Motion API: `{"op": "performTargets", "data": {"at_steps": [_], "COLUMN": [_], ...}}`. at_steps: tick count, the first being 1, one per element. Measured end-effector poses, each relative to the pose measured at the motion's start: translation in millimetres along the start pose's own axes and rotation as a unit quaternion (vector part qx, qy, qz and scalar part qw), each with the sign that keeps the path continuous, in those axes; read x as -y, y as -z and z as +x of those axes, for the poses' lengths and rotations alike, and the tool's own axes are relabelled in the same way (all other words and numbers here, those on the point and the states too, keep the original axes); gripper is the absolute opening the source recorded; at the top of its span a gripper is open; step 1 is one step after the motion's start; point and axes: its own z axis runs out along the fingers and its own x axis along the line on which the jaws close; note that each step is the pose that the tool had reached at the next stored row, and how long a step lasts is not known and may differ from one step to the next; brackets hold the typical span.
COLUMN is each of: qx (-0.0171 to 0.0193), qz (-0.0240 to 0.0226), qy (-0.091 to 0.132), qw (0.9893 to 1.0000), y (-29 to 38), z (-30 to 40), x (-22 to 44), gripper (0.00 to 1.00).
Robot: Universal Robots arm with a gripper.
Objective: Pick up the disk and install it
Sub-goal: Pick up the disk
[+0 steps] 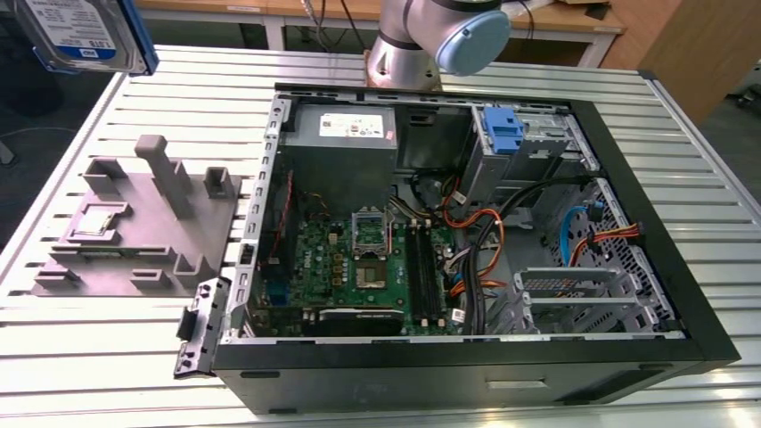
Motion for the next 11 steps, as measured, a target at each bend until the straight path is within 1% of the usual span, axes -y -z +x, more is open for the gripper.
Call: {"op": "performTargets", "data": {"at_steps": [5, 11], "qx": [0.0000, 0.0000], "qz": [0.0000, 0.0000], "qy": [0.000, 0.000], "qw": [1.0000, 1.0000], "y": [0.0, 0.0], "z": [-0.1, -0.2], "x": [1.4, 4.8], "gripper": [0.36, 0.36]}}
